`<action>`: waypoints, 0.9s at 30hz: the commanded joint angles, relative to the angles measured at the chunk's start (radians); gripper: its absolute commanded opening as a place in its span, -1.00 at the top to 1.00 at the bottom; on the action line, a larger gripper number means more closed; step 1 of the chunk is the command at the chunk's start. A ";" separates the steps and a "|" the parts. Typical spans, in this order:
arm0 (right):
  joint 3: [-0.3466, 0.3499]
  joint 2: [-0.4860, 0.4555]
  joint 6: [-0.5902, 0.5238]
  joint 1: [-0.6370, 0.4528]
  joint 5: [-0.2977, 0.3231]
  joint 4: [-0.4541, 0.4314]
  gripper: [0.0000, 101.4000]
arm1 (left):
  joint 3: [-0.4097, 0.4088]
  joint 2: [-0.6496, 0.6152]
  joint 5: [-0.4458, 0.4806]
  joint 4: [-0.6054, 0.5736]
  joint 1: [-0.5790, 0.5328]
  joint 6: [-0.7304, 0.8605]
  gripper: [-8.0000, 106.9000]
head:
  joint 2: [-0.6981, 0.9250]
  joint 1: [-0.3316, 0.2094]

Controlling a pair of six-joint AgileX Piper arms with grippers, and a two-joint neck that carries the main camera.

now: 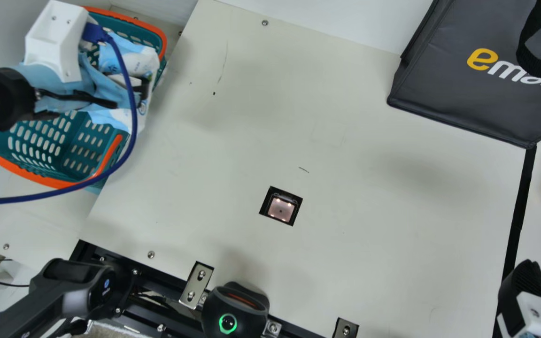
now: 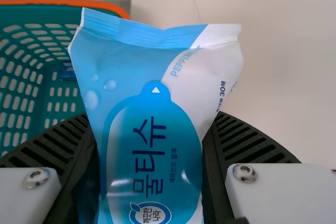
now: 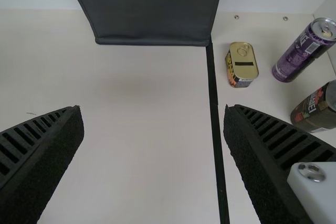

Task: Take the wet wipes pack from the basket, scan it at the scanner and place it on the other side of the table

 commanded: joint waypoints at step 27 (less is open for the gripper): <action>0.000 0.000 0.000 0.000 0.000 0.000 -0.87 | -0.149 0.210 0.138 0.302 -0.837 -0.982 1.00 | 0.002 -0.029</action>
